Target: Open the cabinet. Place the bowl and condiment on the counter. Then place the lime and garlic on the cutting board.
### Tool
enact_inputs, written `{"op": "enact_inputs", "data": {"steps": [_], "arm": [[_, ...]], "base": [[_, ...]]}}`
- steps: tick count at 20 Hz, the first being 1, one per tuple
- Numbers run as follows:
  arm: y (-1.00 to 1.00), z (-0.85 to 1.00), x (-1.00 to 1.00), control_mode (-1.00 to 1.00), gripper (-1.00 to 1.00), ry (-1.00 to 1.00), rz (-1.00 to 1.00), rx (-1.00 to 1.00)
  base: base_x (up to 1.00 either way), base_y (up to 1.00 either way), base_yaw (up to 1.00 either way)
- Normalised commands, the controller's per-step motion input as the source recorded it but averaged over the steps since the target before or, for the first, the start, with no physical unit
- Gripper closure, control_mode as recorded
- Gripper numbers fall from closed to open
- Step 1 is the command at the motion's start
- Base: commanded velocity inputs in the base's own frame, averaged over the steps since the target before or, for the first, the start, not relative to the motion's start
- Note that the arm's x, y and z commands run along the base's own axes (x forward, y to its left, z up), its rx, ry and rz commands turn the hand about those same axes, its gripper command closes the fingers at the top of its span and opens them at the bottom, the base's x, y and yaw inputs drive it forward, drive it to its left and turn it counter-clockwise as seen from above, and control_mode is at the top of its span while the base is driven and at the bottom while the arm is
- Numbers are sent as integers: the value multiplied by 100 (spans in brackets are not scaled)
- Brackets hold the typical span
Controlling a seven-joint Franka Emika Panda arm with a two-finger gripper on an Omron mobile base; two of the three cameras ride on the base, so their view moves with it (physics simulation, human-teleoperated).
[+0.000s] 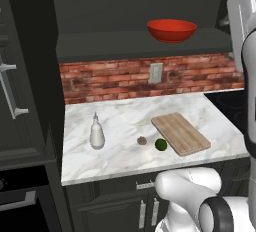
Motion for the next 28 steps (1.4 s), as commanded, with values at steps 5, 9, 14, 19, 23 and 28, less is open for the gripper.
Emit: {"op": "enact_inputs", "data": {"steps": [5,9,14,19,23,28], "arm": [[-1,-10,26,-100,-100,0,9,0],[-3,-1,12,-100,-100,0,8,0],[-8,0,1,-100,-100,0,5,0],[-14,0,0,-100,-100,0,3,0],[-12,0,4,-100,-100,0,3,0],[-9,-2,9,-100,-100,0,2,-1]], "base": [[0,0,0],[0,0,0],[0,0,0],[0,0,0],[0,0,0],[0,0,0]]}}
